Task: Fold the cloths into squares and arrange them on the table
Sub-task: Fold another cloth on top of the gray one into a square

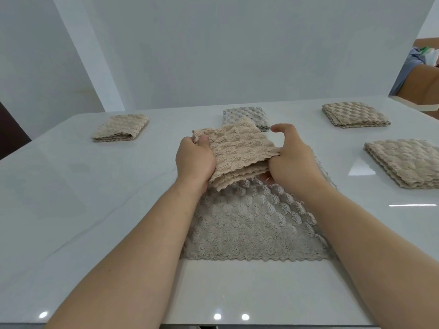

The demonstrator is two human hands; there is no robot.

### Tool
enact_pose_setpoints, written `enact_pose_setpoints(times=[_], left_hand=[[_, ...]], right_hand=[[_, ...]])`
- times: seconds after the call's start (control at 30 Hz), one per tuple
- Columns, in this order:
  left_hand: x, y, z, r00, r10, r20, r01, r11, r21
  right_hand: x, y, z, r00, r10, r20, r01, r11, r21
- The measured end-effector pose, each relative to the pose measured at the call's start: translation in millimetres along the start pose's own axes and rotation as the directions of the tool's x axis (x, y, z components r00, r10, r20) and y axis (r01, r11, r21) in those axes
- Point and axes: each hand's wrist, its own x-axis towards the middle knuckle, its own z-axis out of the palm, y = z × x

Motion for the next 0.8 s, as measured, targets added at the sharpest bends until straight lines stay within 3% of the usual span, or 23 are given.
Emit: enact_pose_setpoints(times=[0.13,0.23,0.33,0.47,0.53,0.63,0.73,0.8], left_hand=[[2.2,-2.5,-2.9,1.0,-0.011,0.027,0.011,1.0,-0.02],[3.8,-0.7,-7.1,0.999,-0.03,0.03,0.032,0.998,-0.06],[3.0,4.3,-11.4,1.0,0.016,0.022,-0.014,0.996,-0.086],[-7.5,12.5,-10.9,0.99,0.123,0.061,-0.121,0.991,-0.05],[-13.2,14.2,-9.4,0.98,0.173,0.102,-0.172,0.985,-0.011],[-17.8,15.6,-7.8,0.967,0.22,0.129,-0.227,0.973,0.041],[-19.4,14.3,-7.2,0.964,0.227,0.137,-0.235,0.971,0.051],[-19.4,11.3,-5.1,0.964,0.225,0.145,-0.233,0.972,0.042]], right_hand=[[4.2,0.9,-2.8,0.981,0.047,0.191,-0.1,0.956,0.277],[7.7,2.8,-15.3,0.903,0.023,0.429,-0.28,0.79,0.546],[7.4,-2.6,-27.7,0.826,-0.008,0.563,-0.405,0.687,0.604],[16.2,6.0,-21.0,0.837,0.254,0.485,-0.518,0.653,0.552],[18.7,9.3,-14.0,0.847,0.316,0.428,-0.517,0.678,0.523],[20.0,11.1,-7.8,0.903,0.344,0.259,-0.428,0.779,0.458],[18.1,9.7,-2.6,0.966,0.257,0.031,-0.258,0.947,0.191],[15.6,8.3,1.0,0.983,0.181,-0.032,-0.179,0.983,0.046]])
